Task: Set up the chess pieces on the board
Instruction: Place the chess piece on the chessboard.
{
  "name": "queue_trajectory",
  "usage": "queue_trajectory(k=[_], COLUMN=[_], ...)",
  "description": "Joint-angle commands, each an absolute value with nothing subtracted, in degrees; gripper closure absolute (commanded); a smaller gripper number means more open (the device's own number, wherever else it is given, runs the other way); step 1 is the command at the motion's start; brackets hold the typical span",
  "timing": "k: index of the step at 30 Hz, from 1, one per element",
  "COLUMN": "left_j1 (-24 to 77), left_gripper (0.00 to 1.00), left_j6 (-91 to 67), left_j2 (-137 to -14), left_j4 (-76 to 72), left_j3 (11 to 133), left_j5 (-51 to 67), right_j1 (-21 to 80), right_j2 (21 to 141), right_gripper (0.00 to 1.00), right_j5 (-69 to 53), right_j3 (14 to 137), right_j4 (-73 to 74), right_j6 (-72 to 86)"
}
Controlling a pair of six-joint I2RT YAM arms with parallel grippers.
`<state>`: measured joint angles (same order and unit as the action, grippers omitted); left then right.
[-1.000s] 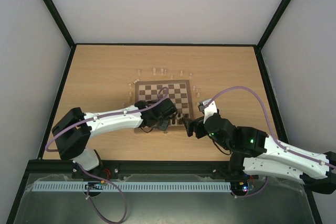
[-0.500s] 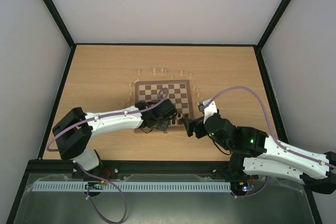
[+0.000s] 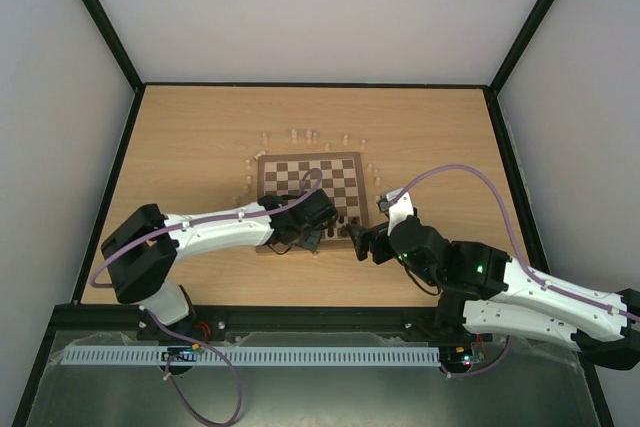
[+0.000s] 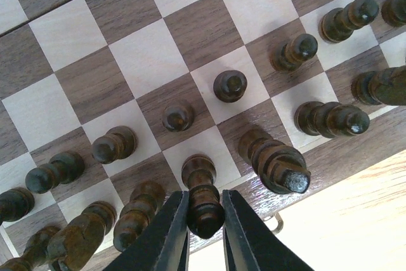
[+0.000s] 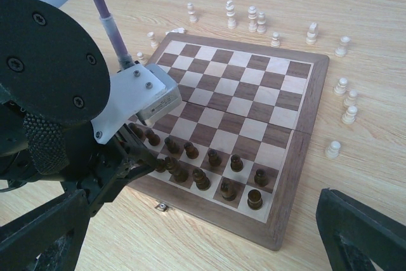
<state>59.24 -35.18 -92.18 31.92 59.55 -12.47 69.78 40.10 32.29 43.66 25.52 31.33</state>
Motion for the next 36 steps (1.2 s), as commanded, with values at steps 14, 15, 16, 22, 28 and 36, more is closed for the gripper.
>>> queue_trajectory(k=[14, 15, 16, 22, 28, 36], left_j1=[59.5, 59.5, 59.5, 59.5, 59.5, 59.5], left_gripper=[0.76, 0.76, 0.76, 0.67, 0.59, 0.60], left_j6=[-35.9, -35.9, -36.0, -36.3, -37.0, -36.7], left_j2=[-92.4, -92.3, -92.2, -92.1, -91.8, -92.3], left_j4=[31.5, 31.5, 31.5, 31.8, 32.6, 31.9], left_j3=[58.9, 58.8, 58.8, 58.6, 58.2, 58.4], left_j5=[-12.7, -12.7, -12.7, -12.5, -12.7, -12.1], right_j1=[69.9, 69.9, 69.9, 69.9, 69.9, 69.9], right_j2=[39.3, 39.3, 39.4, 39.4, 39.4, 39.4], right_gripper=[0.01, 0.01, 0.01, 0.01, 0.01, 0.01], right_j5=[32.9, 32.9, 32.9, 32.7, 32.5, 32.3], right_j3=[43.3, 43.3, 43.3, 43.2, 43.2, 43.1], right_j4=[26.1, 26.2, 26.1, 26.1, 26.0, 25.8], right_j6=[31.8, 31.7, 31.7, 31.7, 31.7, 31.6])
